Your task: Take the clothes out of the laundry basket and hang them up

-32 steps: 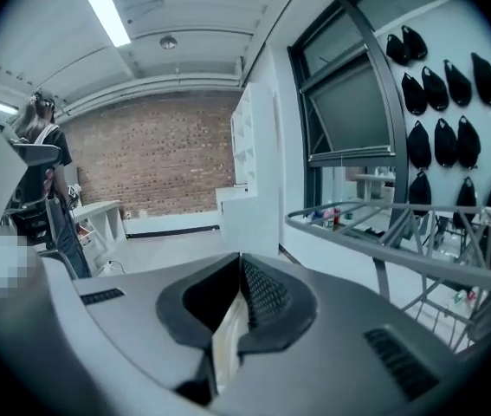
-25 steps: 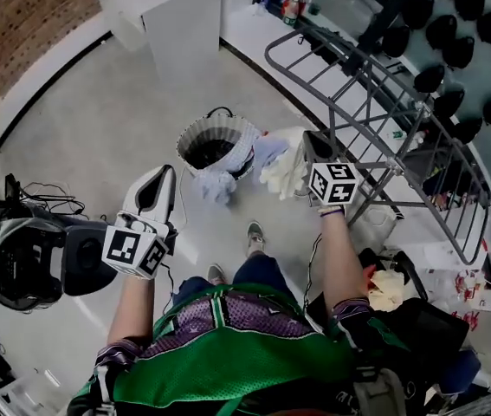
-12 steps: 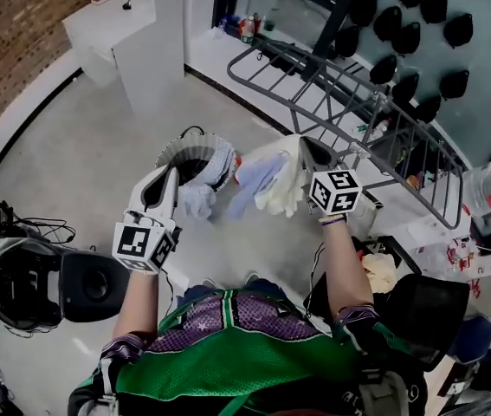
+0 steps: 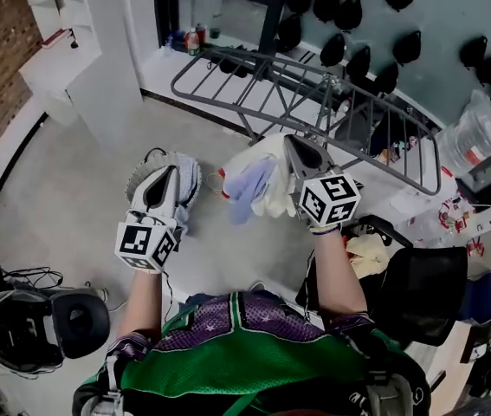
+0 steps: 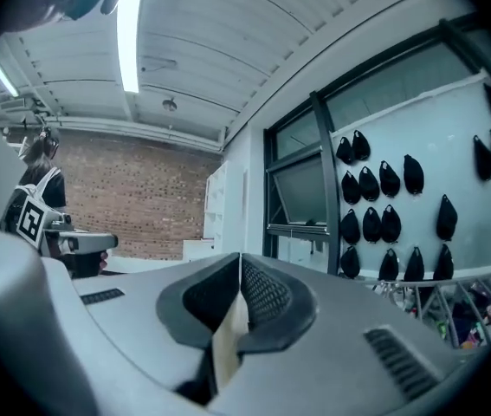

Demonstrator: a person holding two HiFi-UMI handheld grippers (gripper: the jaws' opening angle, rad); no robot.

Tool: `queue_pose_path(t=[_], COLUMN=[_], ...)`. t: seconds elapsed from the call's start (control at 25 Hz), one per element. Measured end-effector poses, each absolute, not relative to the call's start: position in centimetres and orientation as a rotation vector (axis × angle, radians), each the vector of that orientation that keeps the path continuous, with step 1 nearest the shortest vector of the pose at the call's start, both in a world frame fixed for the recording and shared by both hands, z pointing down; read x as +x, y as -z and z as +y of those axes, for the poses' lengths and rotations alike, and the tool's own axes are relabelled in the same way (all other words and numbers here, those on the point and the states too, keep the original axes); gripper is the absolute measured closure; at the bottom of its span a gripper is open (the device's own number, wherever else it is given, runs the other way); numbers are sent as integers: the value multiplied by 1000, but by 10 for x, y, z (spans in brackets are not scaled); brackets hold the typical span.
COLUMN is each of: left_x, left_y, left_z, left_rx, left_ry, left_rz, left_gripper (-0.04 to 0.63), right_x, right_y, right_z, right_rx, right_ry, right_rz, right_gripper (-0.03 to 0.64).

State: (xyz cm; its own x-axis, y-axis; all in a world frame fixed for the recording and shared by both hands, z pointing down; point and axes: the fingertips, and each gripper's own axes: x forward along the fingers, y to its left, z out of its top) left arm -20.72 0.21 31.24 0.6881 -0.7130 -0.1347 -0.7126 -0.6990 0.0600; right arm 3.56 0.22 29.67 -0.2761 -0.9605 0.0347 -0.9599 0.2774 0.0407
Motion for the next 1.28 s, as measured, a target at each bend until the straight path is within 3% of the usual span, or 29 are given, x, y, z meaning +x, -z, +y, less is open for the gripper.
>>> queue_pose_path(t=[0.6, 1.28], left_x=[-3, 132], left_y=[-287, -288], left_z=[-23, -96], left_rx=[2996, 3040], left_ry=[251, 240], left_rz=[-974, -655], left_gripper=[578, 578], right_x=[203, 346], right_y=[-261, -262], right_z=[46, 37], right_rx=[2065, 2369], right_ry=[74, 93], right_rz=[-2420, -2153], right_gripper=[609, 609])
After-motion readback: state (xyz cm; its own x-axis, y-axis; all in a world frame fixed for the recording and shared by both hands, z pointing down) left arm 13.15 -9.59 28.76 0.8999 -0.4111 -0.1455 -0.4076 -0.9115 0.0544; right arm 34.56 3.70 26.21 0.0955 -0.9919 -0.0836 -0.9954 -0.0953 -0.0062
